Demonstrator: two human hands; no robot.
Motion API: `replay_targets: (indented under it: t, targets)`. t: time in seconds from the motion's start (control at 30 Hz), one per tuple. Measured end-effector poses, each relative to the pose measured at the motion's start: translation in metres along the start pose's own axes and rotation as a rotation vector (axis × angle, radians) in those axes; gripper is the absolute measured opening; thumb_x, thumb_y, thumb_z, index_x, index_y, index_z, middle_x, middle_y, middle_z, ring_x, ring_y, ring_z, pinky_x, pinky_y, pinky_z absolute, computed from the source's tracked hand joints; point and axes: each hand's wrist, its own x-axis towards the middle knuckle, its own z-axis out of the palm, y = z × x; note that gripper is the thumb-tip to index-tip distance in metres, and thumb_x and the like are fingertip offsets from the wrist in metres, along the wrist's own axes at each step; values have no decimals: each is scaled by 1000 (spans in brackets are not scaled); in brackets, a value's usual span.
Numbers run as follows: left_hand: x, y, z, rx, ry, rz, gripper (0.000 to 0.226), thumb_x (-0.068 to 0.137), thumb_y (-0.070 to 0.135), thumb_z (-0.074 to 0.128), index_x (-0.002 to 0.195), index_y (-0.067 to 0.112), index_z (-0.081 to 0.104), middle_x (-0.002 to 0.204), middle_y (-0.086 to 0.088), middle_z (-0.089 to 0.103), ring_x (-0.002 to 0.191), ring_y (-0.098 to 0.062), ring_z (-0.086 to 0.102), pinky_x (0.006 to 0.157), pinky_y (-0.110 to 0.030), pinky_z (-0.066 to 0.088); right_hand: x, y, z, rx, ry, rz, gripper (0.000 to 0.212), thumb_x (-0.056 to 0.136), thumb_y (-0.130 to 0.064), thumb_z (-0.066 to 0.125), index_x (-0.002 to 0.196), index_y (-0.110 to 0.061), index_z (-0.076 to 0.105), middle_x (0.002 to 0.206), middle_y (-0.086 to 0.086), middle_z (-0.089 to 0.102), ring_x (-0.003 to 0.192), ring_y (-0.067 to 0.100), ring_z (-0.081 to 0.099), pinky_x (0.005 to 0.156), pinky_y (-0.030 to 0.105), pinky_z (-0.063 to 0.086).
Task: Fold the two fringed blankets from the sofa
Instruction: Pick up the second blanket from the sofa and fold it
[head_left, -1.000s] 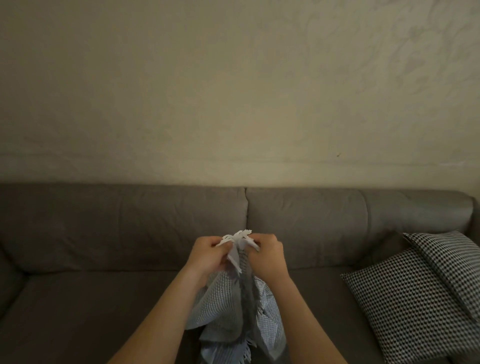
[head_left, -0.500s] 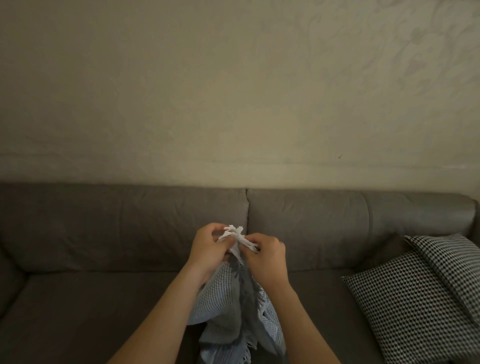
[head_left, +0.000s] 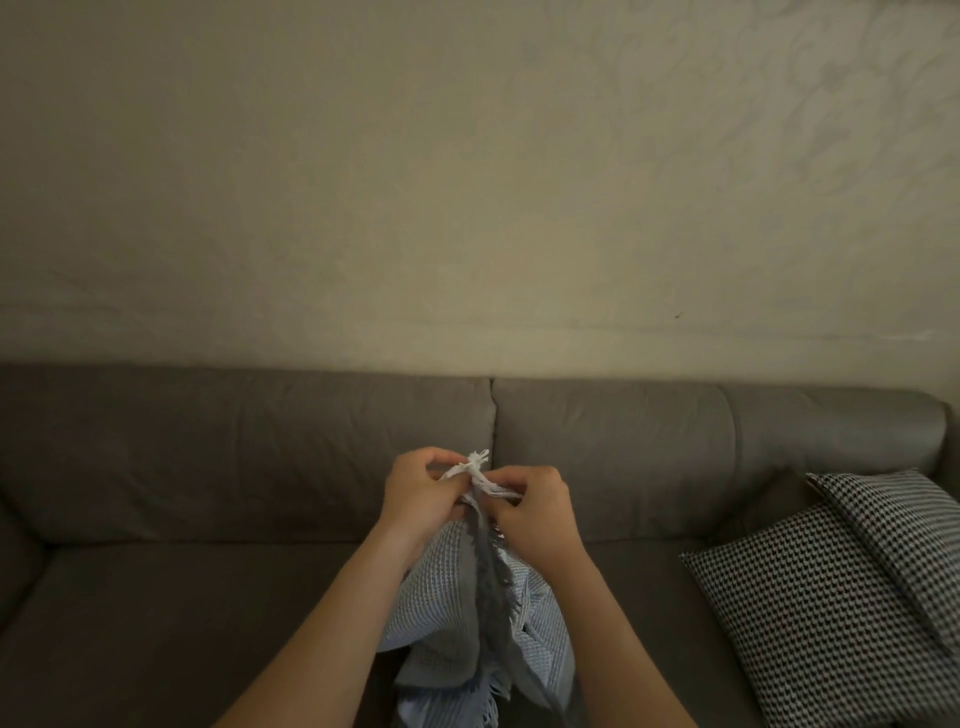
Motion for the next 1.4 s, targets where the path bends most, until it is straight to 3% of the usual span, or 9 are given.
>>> replay_targets:
  t: [0.2,0.43,0.63,0.77,0.87,1.07,1.13,1.27,1.4]
  targets:
    - [-1,7,4,-15,53,-36,12,91,-2,75,97,9,77,93,-15,79,78,-24,78,60,-28,62,-1,-2,3,5,16,-27,13,86,-14,84,98,-18,86,84,-10,80,78,0,73,66,12,51]
    - [6,15,4,-58,163,-56,14,87,-4,76,91,9,79,88,-17,79,76,-28,79,57,-30,60,-8,-2,5,88,-36,-154,31,79,-19,89,103,-38,80,103,-9,73,94,9,75,82,29,62]
    - [4,22,10,-107,182,-89,9,87,-7,77,91,1,77,85,-20,78,62,-20,73,49,-21,55,-8,-2,15,35,152,-134,38,78,2,83,99,-29,81,96,-16,75,88,-1,73,81,23,62]
    - [6,28,5,-145,112,-91,19,88,-15,69,101,-3,73,94,-23,77,67,-24,79,56,-25,60,-5,-9,9,39,159,-79,32,83,5,70,92,-22,84,74,-15,75,66,0,68,63,14,50]
    - [1,35,-3,-76,9,-9,22,97,-8,62,108,4,75,102,-17,78,80,-21,81,66,-25,63,-4,-11,4,203,88,-32,36,89,6,66,74,-25,78,61,-7,68,55,2,55,56,23,44]
    - [-1,44,-6,185,-273,80,40,99,4,53,118,30,77,139,18,62,130,-6,55,112,-29,43,-1,-26,-8,480,-8,1,14,98,-2,69,90,-4,80,76,8,73,69,14,59,60,30,46]
    - [-6,47,-6,143,-380,71,39,100,5,54,115,34,76,121,22,73,115,1,65,102,-21,49,3,-34,-15,532,-37,3,15,99,-2,67,102,-7,81,90,9,80,81,14,71,68,27,54]
    - [-2,50,-8,236,-358,244,32,95,35,68,111,9,74,109,-21,73,96,-19,67,99,-60,51,12,-41,-29,527,-36,-47,18,101,0,64,103,-8,81,94,13,80,88,20,74,74,34,58]
    - [-5,64,-3,231,-375,344,38,96,48,70,112,15,76,109,-23,73,104,-35,72,98,-62,52,23,-51,-45,420,29,-118,22,101,2,62,104,-9,81,97,8,81,95,24,77,80,36,62]
